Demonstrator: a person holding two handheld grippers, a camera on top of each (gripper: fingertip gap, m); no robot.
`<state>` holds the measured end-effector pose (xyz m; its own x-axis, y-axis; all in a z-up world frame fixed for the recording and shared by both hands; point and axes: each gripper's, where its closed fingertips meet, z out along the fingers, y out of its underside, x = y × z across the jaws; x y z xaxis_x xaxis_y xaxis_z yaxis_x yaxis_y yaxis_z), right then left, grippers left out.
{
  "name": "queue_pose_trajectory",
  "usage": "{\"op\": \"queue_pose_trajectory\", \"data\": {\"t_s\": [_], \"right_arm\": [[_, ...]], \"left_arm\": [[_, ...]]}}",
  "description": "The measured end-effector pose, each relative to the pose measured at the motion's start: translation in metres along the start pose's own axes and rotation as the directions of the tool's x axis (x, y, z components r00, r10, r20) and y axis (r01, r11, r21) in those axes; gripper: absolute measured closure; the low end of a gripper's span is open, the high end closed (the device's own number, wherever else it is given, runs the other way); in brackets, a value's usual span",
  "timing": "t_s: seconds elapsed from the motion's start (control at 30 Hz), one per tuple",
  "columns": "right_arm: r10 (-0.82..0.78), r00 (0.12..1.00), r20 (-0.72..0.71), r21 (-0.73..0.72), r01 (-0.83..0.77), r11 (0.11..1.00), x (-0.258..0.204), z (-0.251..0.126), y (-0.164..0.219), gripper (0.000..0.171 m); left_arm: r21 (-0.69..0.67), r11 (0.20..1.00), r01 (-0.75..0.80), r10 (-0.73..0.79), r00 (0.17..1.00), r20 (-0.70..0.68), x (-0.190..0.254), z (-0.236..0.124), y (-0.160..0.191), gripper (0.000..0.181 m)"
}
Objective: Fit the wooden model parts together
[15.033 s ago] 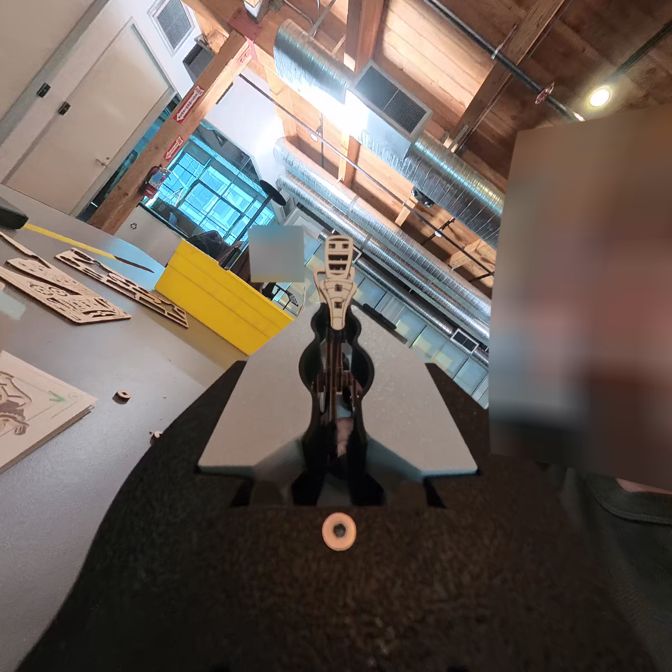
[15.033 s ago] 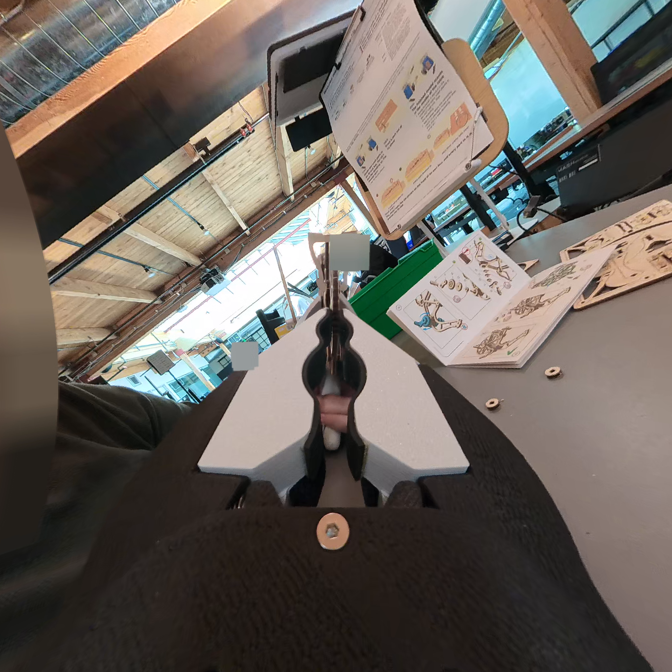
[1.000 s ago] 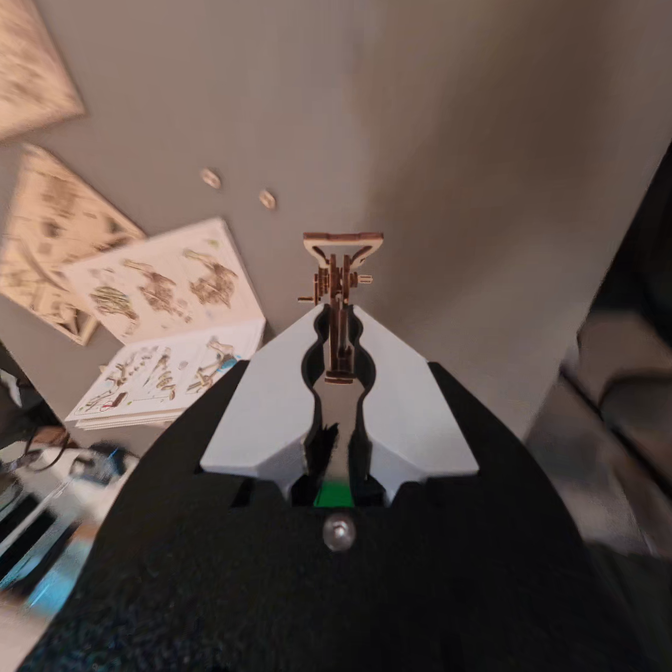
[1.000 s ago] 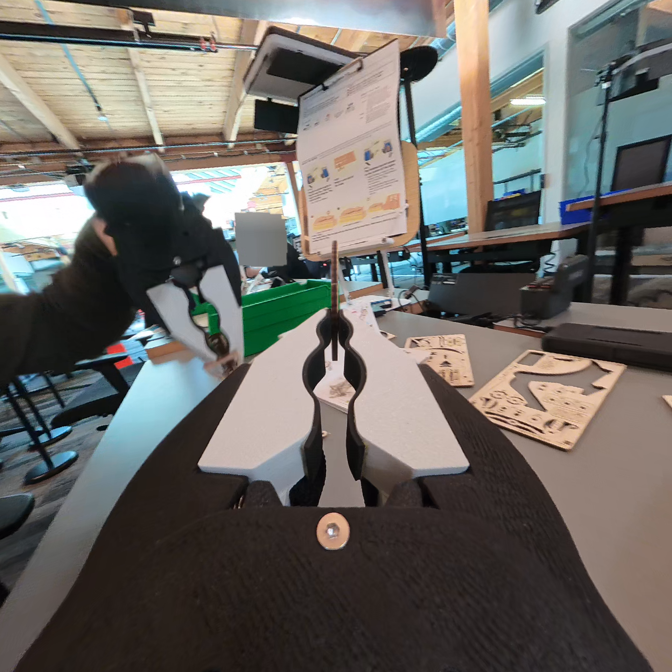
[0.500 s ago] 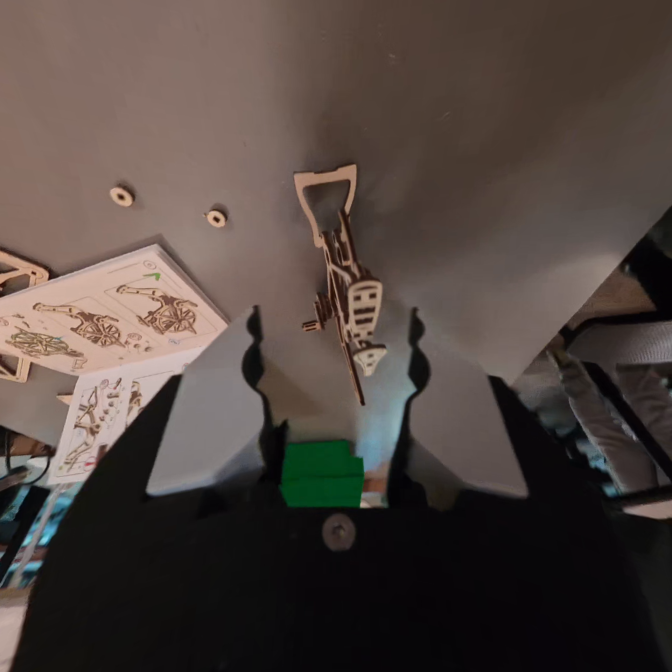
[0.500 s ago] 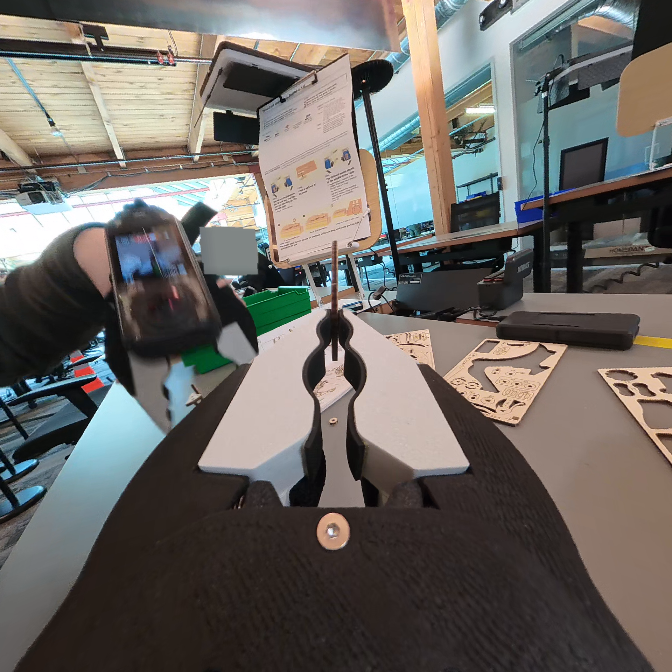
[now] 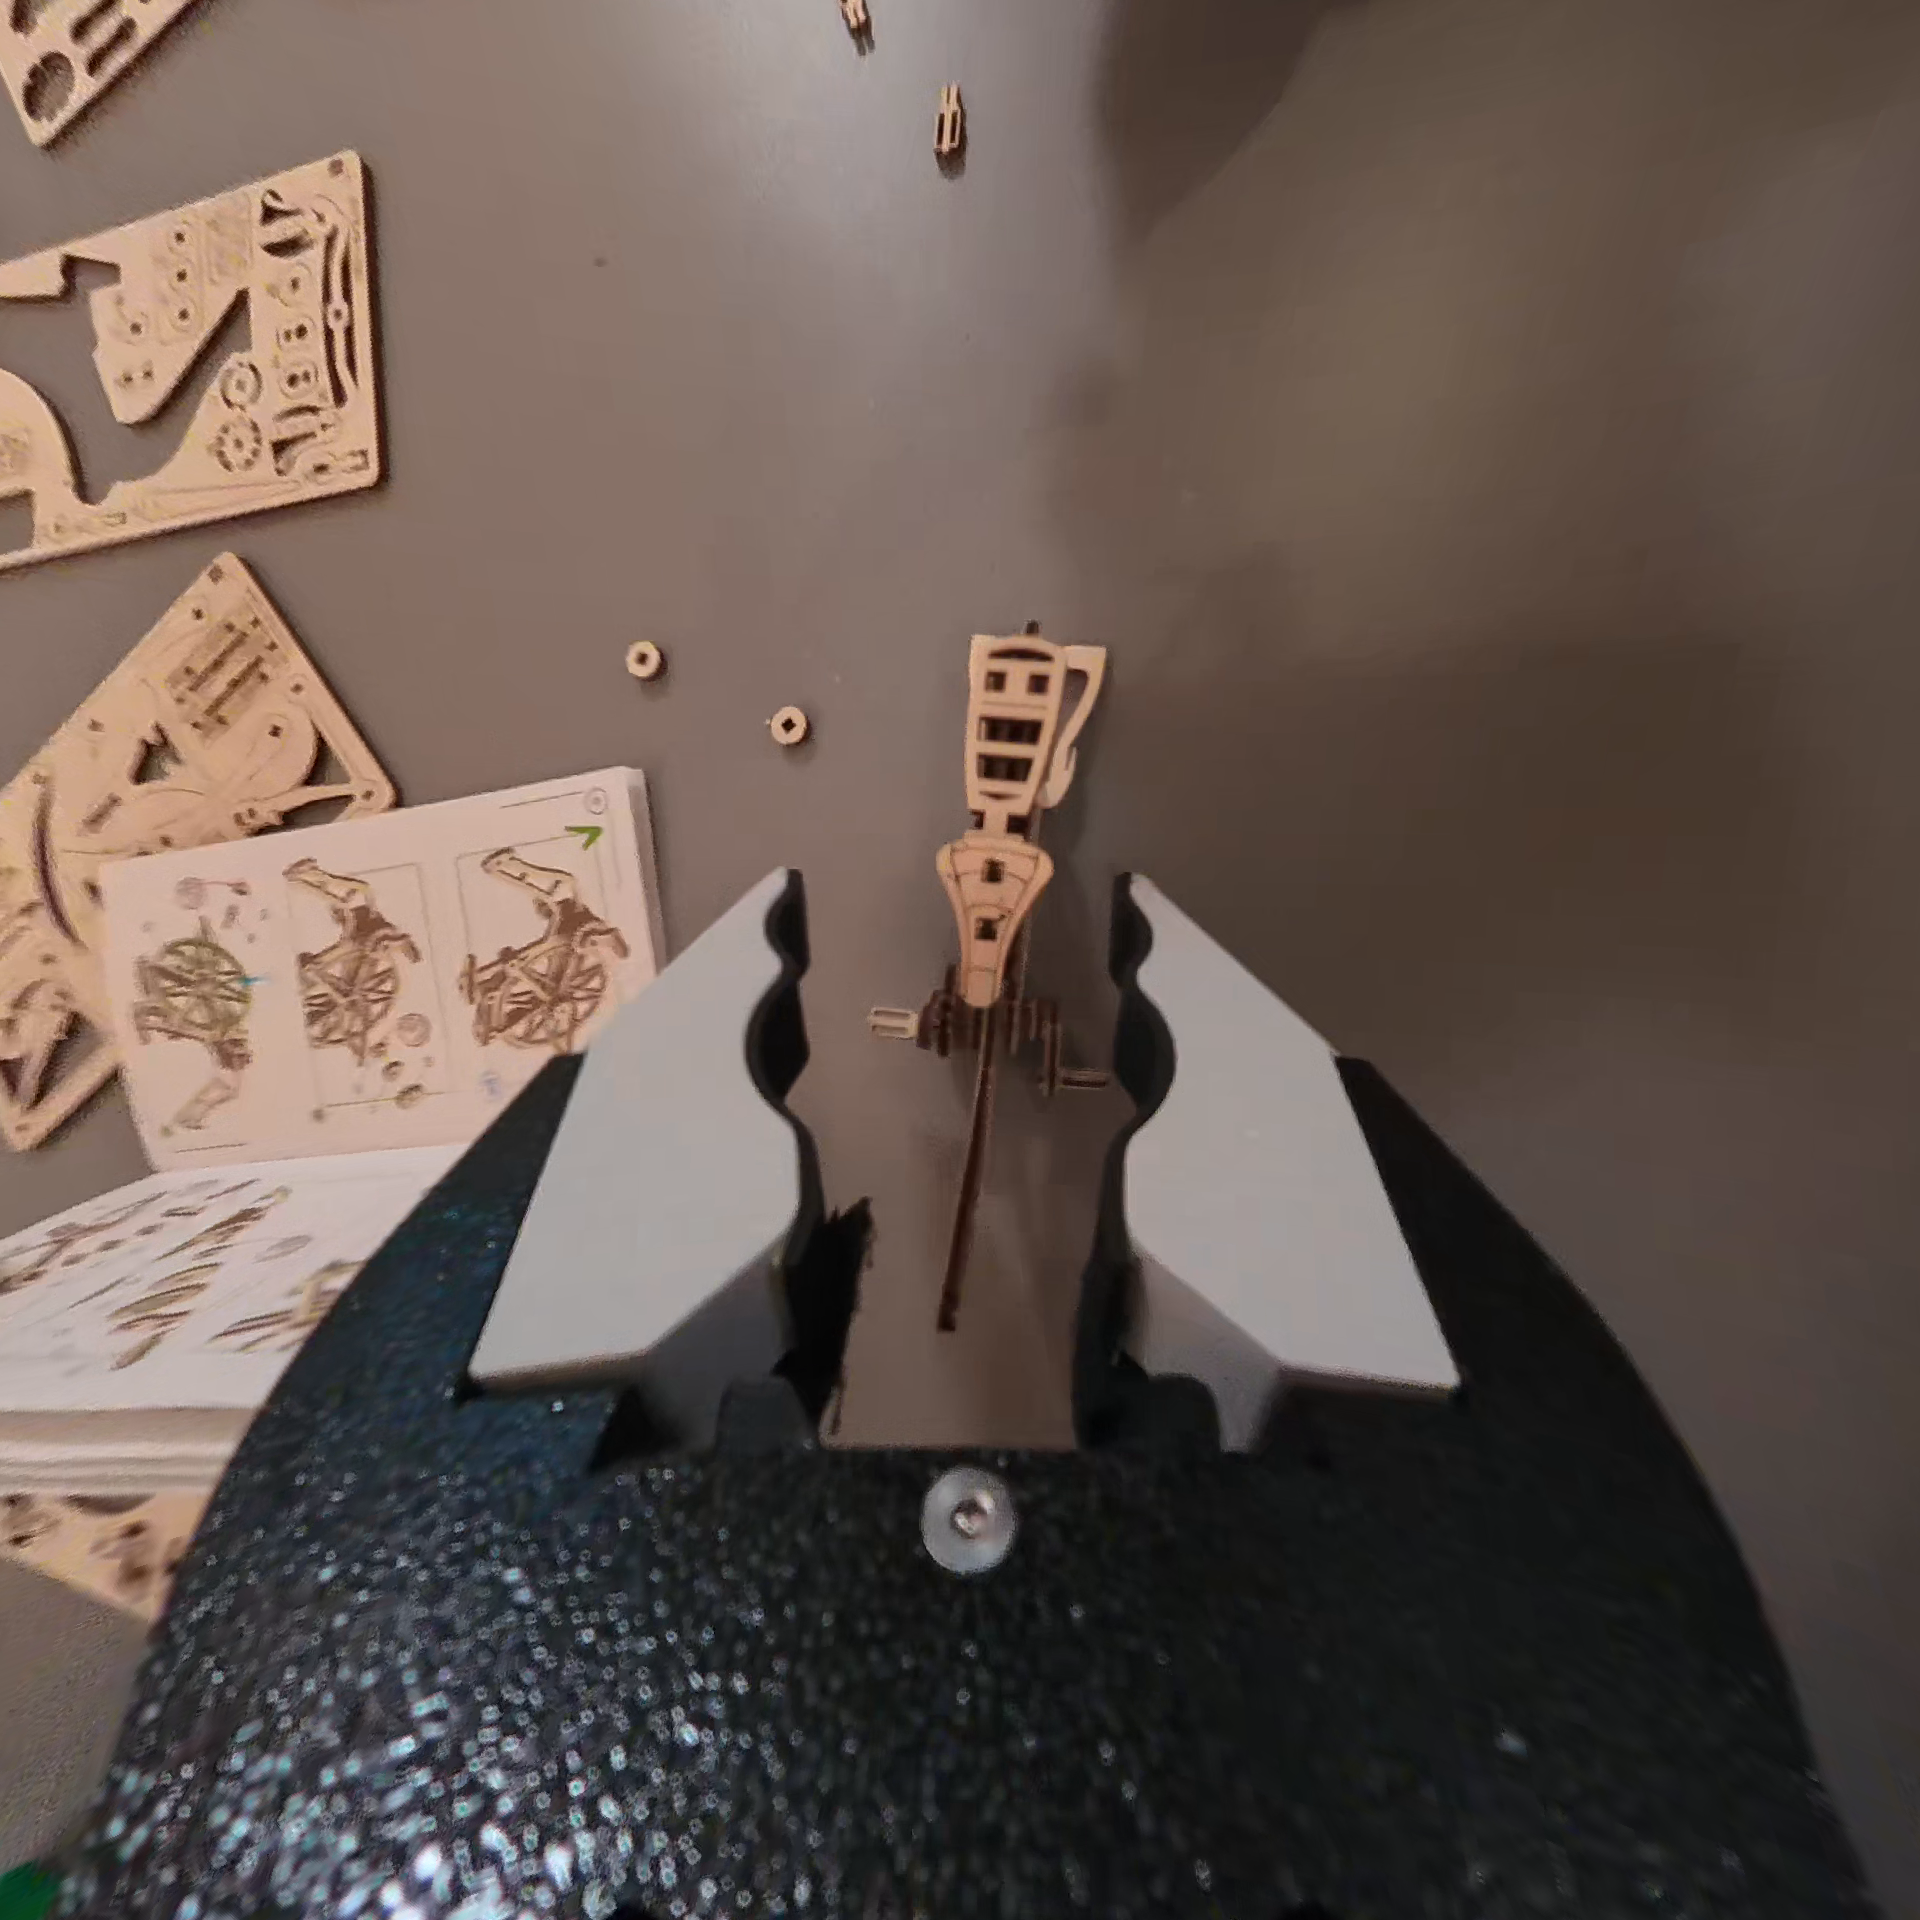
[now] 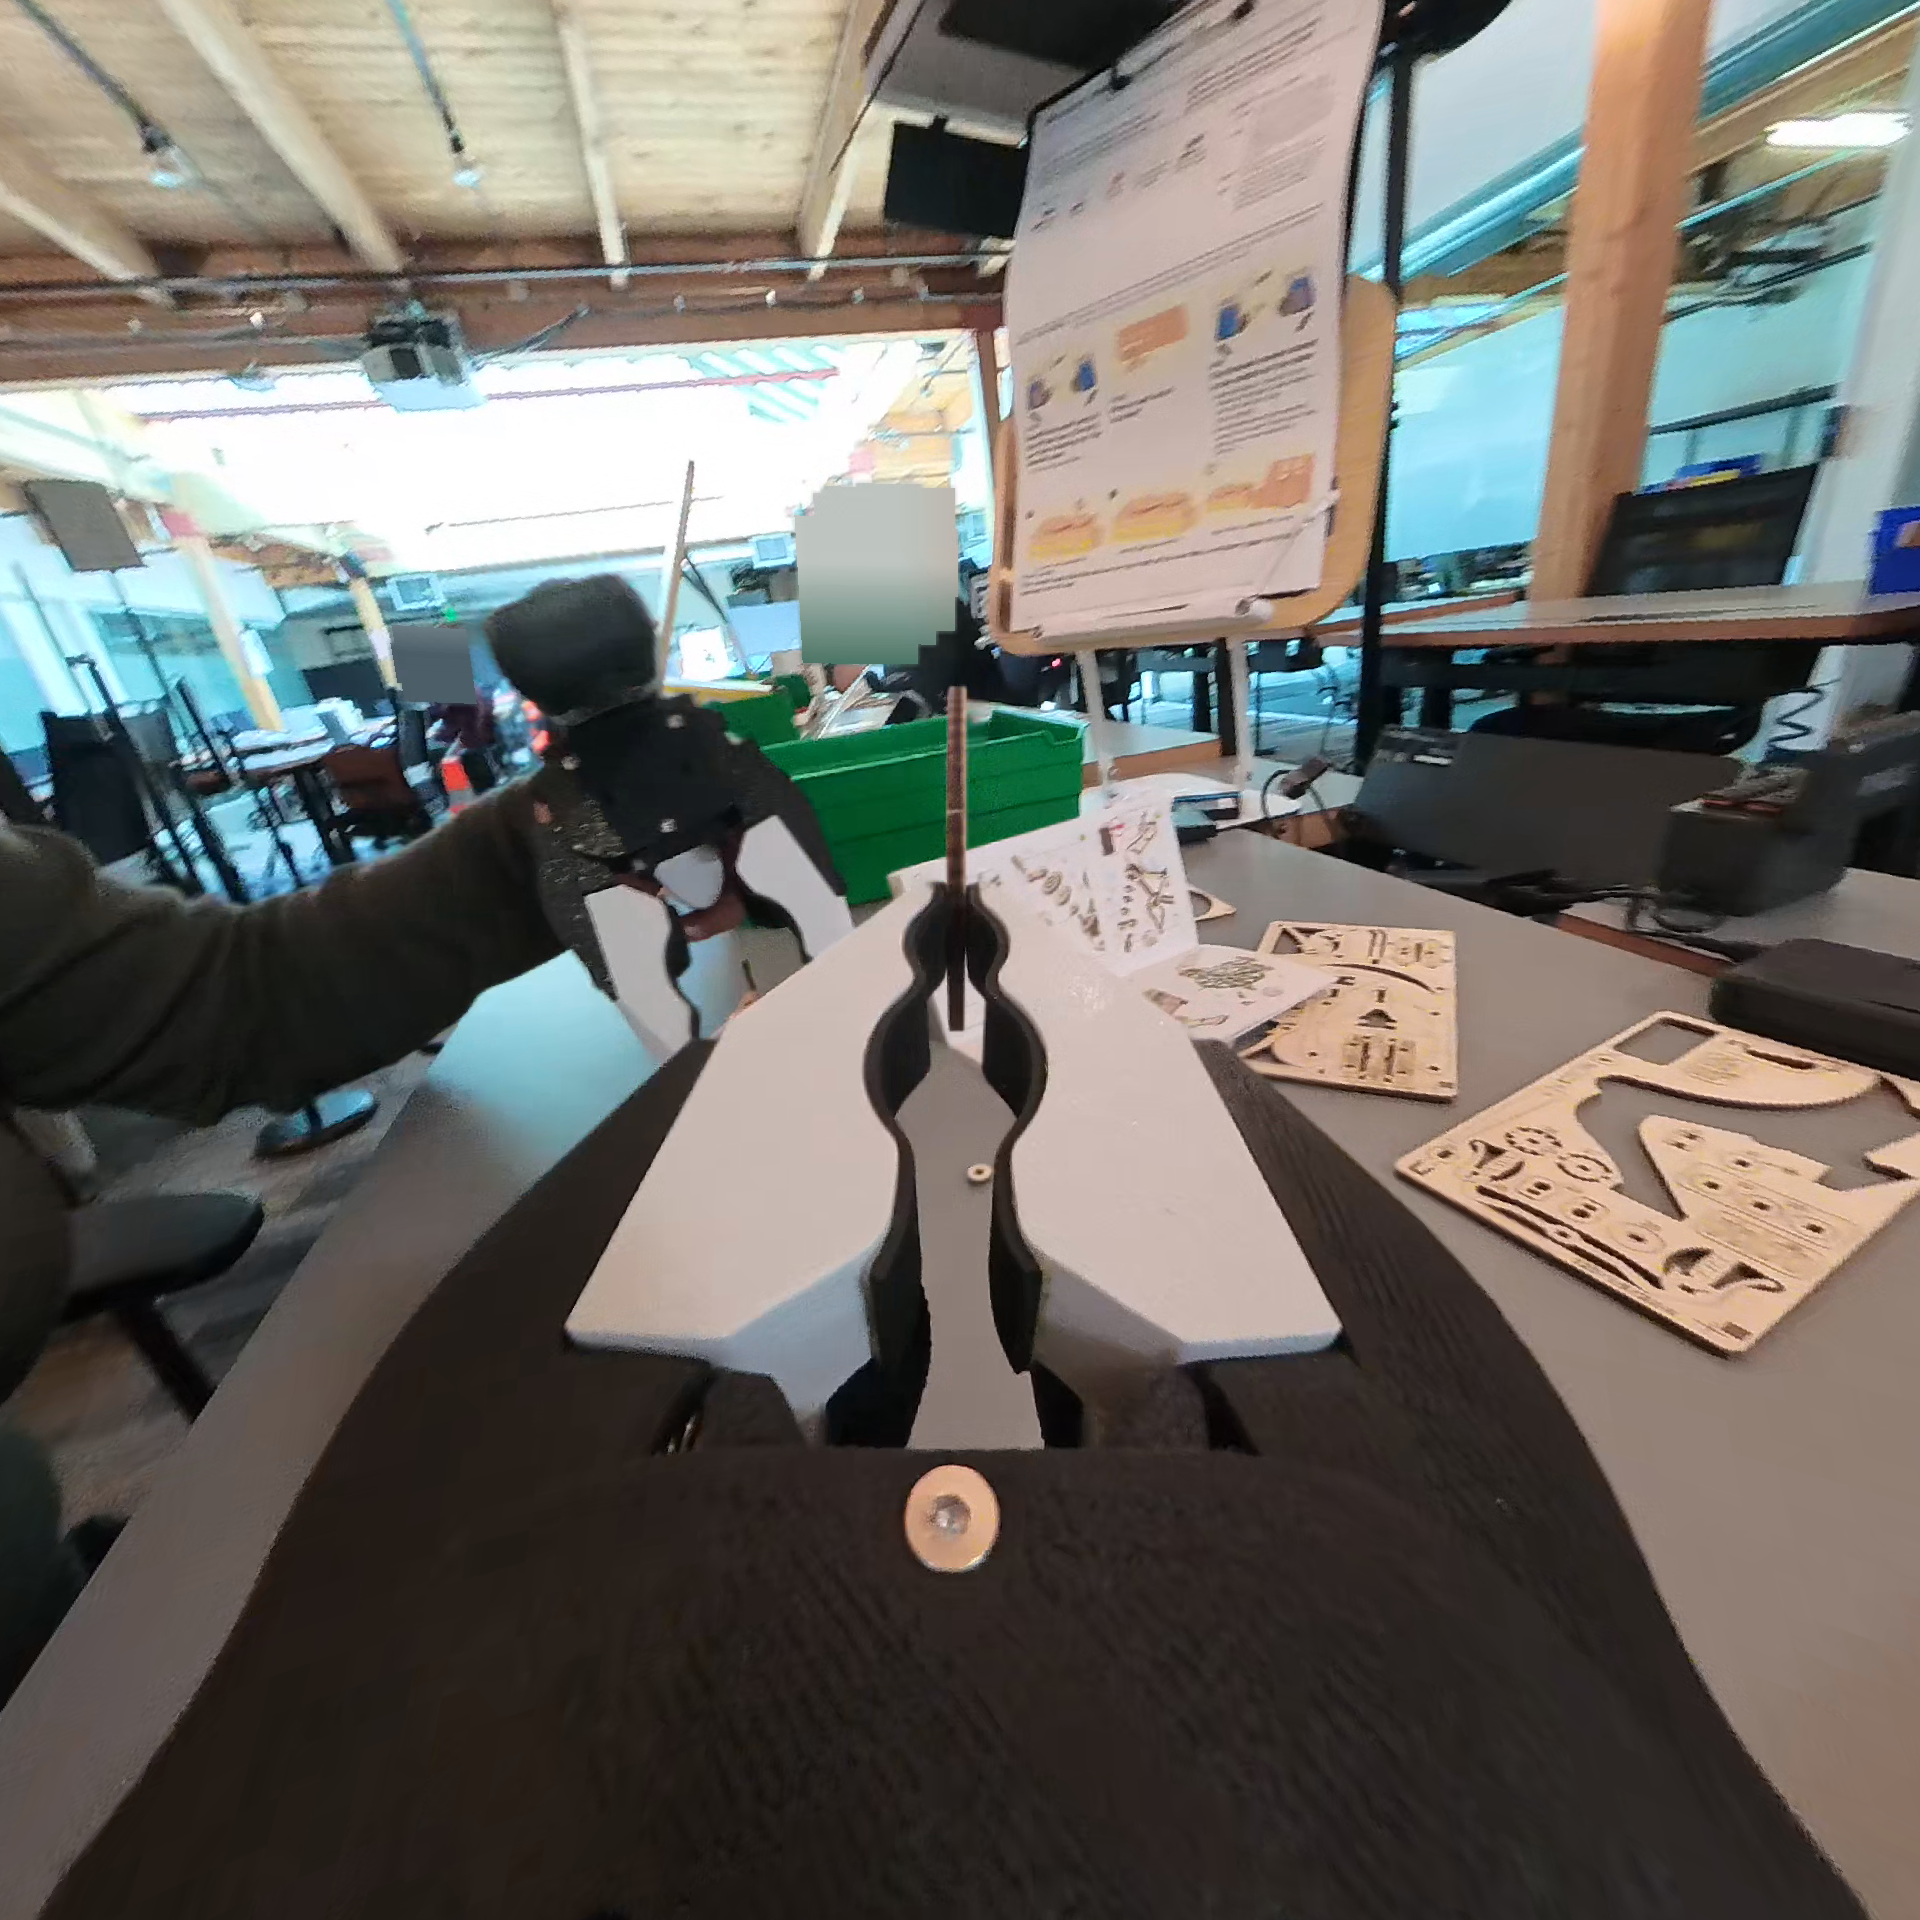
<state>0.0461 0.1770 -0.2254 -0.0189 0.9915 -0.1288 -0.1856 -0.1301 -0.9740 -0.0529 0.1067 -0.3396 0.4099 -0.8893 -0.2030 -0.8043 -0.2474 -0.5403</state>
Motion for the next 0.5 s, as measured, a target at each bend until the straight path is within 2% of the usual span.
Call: {"op": "queue_pose_trajectory", "data": {"t_s": [0.03,0.1,0.17,0.27,0.37,0.5], "right_arm": [[-0.005,1.0,0.022,-0.014,0.005,1.0,-0.003,0.0,0.002,0.171],[-0.006,0.998,0.063,-0.038,0.008,0.999,-0.008,0.001,0.004,0.171],[-0.011,0.996,0.092,-0.057,0.016,0.998,-0.013,0.001,0.007,0.171],[-0.013,0.99,0.143,-0.091,0.026,0.995,-0.022,0.003,0.012,0.171],[0.003,0.977,0.211,-0.114,0.022,0.993,-0.036,0.005,0.014,0.171],[0.056,0.956,0.286,-0.186,-0.002,0.983,-0.052,0.008,0.025,0.171]], "left_arm": [[0.004,1.0,0.02,-0.02,1.0,-0.015,0.001,0.002,0.003,0.125],[0.002,0.999,0.045,-0.045,0.999,-0.03,0.002,0.008,0.01,0.128],[0.034,0.998,0.056,-0.054,0.998,-0.042,0.003,0.012,0.011,0.137],[0.107,0.992,0.06,-0.05,0.994,-0.098,0.01,0.015,0.006,0.172],[0.141,0.984,0.112,-0.088,0.982,-0.166,0.016,0.014,0.004,0.174],[0.18,0.933,0.312,-0.238,0.908,-0.344,0.025,0.01,0.0,0.174]]}}
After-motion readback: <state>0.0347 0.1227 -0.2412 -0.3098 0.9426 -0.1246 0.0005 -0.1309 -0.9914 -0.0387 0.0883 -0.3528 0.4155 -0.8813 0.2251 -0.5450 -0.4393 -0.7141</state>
